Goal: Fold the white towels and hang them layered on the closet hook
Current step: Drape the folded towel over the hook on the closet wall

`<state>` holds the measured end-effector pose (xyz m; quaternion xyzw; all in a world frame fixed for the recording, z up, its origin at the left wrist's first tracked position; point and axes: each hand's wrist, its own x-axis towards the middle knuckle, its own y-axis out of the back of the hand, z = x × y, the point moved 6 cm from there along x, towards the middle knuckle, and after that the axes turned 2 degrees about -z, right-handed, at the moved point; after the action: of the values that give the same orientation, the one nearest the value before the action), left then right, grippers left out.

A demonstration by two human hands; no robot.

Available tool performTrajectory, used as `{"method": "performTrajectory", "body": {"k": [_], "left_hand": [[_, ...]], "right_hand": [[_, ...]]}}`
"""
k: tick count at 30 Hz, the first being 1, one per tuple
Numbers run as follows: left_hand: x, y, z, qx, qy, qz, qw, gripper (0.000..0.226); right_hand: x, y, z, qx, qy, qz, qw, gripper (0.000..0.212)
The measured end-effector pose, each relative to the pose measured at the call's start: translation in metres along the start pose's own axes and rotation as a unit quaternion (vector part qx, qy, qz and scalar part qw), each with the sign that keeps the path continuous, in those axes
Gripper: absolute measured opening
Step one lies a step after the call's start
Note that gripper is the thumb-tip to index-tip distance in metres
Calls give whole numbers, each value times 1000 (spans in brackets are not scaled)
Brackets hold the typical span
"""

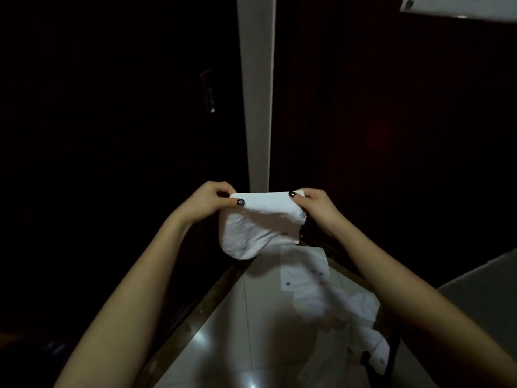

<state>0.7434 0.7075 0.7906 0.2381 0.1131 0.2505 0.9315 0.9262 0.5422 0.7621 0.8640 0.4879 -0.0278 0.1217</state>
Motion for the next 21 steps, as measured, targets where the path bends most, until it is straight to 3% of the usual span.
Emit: {"method": "performTrajectory", "body": {"k": [3, 6, 13, 21], "left_hand": [[-60, 31, 14, 27, -11, 51, 998, 18], [-119, 57, 17, 64, -26, 115, 991, 16], [-270, 107, 22, 38, -64, 132, 988, 13], [-460, 146, 4, -150, -63, 185, 969, 21]], "right_hand": [[-33, -34, -33, 28, 24, -30, 999, 40], [-67, -77, -56, 39, 47, -51, 997, 38], [-165, -189, -72, 59, 87, -46, 993, 49], [-272, -340, -87, 85, 96, -156, 979, 14]]}}
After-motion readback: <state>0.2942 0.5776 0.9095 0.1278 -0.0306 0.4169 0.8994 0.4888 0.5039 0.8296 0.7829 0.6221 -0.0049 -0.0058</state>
